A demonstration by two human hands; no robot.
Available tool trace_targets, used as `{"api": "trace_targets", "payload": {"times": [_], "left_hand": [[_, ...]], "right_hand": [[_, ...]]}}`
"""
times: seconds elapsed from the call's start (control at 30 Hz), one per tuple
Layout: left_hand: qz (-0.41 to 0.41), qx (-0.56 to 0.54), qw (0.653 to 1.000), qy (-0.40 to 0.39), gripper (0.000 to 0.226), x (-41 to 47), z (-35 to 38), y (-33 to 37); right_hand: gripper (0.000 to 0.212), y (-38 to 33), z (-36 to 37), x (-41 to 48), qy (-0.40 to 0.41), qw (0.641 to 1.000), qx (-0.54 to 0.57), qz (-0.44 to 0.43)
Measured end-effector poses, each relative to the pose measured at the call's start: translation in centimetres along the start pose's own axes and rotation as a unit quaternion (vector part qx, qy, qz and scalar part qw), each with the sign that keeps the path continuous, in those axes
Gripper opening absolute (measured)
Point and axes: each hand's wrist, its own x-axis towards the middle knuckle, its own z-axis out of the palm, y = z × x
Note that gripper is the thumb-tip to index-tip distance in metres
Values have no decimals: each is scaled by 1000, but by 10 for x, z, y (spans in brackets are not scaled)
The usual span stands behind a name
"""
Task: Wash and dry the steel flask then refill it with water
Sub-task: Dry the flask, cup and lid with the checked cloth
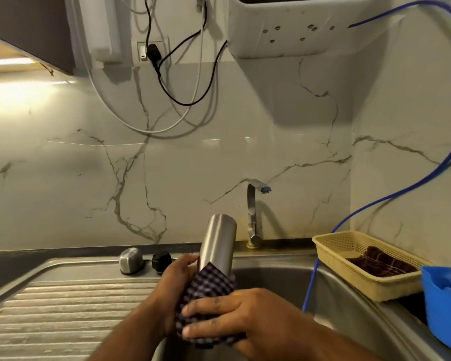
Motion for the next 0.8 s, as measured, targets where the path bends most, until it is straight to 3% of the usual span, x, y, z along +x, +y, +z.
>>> {"api": "trace_targets", "payload": {"times": [0.1, 0.17, 0.3, 0.4, 0.5, 0.6, 0.67, 0.73, 0.8], "left_hand": [[-28, 11, 1000, 8, 58, -4, 2, -1], [-19, 20, 1000, -10, 52, -2, 2, -4], [-23, -15, 999, -39, 57, -1, 9, -7], [-33, -39, 999, 19, 66, -2, 5, 0], [-22, 7, 998, 59, 59, 3, -8, 4], [-50, -9, 999, 1, 50, -1, 0, 0], [-49, 1, 998, -33, 55, 1, 2, -6], [-55, 10, 996, -64, 73, 3, 8, -13], [-55, -2, 997, -62, 74, 5, 15, -18]], "right_hand": [[63, 11, -9, -9, 37, 996, -74, 14], [80, 23, -19, -20, 91, 989, -87, 79], [80, 20, -18, -21, 149, 983, -65, 90], [64, 3, 3, -9, 67, 997, -40, 15], [53, 3, 13, -1, -10, 1000, -13, -26], [78, 19, -2, -8, 66, 995, -70, 15], [88, 32, -16, -18, 152, 981, -65, 103], [87, 39, -18, -22, 205, 967, -66, 137], [83, 33, -9, -20, 184, 973, -55, 126]]}}
